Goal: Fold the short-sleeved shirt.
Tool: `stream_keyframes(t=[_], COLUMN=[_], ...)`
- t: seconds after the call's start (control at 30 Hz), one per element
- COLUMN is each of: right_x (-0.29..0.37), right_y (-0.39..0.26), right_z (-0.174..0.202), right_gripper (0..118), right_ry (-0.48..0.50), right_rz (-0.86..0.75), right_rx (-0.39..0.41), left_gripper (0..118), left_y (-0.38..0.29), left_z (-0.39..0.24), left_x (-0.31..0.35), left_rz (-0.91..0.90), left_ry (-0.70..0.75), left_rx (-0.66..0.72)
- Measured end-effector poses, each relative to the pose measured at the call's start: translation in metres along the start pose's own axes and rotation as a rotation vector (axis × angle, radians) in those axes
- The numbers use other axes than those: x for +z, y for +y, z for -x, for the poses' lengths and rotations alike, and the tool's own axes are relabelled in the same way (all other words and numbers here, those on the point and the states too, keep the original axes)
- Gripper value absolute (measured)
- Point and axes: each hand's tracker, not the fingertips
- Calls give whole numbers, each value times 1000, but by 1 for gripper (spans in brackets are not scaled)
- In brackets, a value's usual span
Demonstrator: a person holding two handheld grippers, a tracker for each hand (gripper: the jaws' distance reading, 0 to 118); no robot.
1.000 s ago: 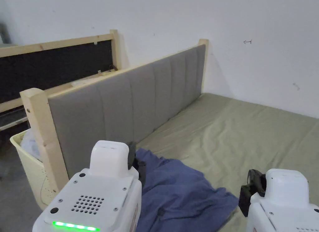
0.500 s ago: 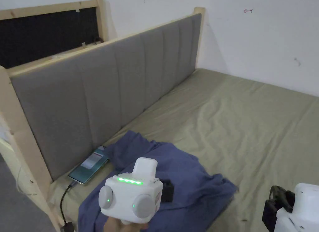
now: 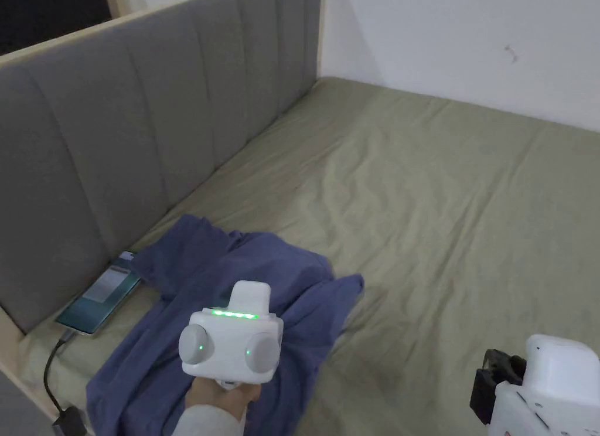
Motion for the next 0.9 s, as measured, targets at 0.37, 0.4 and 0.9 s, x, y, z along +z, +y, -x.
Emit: stream_keyframes(t=[0.37,0.4,0.9], right_x=[29,33,129], right_y=[1,1,-7], right_z=[-78,-88,-240], right_gripper=[0,0,0], right_ry=[-93,-110,-436], right_rz=[-28,-37,-181], right_rx=[-175,-199,-429], left_gripper=[4,4,4], left_y=[39,45,110], left_z=[-19,-29,-341], left_x=[50,57,202], left_rz=[-3,-18,-218], left_ry=[-217,-247,-932], left_rx=[179,174,-184])
